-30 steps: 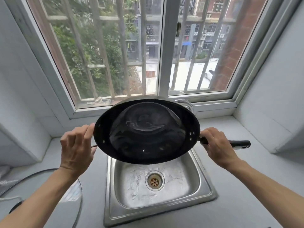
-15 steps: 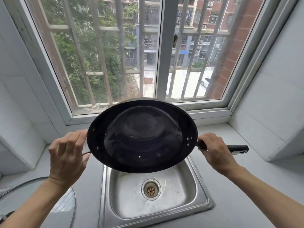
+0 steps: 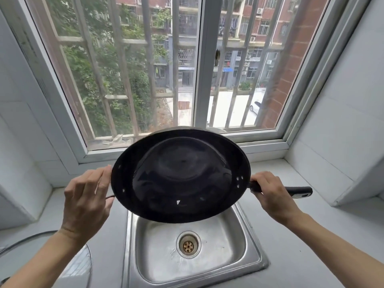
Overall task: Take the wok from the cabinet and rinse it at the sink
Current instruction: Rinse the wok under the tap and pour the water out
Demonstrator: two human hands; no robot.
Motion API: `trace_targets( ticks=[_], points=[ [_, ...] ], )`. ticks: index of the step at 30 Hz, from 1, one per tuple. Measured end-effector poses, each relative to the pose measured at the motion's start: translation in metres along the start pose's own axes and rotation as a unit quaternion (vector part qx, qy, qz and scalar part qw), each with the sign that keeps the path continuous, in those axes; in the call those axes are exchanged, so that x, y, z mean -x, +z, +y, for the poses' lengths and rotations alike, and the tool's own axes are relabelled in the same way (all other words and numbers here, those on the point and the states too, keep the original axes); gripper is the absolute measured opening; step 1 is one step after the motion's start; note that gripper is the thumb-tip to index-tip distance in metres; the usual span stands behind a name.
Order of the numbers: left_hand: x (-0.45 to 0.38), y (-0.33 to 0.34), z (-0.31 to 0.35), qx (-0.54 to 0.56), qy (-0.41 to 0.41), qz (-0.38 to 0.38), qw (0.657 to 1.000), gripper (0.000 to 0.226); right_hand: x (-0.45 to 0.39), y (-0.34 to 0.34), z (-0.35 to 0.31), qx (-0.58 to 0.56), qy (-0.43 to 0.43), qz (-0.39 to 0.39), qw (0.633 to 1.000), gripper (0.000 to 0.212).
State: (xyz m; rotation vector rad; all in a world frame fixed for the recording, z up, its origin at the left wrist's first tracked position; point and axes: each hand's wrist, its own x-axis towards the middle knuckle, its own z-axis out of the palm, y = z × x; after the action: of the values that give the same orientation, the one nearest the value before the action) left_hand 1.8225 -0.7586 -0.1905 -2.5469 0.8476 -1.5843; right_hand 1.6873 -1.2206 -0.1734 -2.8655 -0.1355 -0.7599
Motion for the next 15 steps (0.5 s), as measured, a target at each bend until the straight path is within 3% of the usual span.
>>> trace_targets(
  ticks=[9,15],
  points=[
    [-0.011,0.0,-0.009,0.024,0.043,-0.02,0.999,0.076,-0.002,0.0,-0.001,-0.009,0.002,-0.021,1.0,0.024],
    [-0.01,0.003,-0.013,0.033,0.03,-0.038,0.998,0.081,-0.008,-0.003,-0.009,-0.008,0.01,-0.012,1.0,0.023]
  ],
)
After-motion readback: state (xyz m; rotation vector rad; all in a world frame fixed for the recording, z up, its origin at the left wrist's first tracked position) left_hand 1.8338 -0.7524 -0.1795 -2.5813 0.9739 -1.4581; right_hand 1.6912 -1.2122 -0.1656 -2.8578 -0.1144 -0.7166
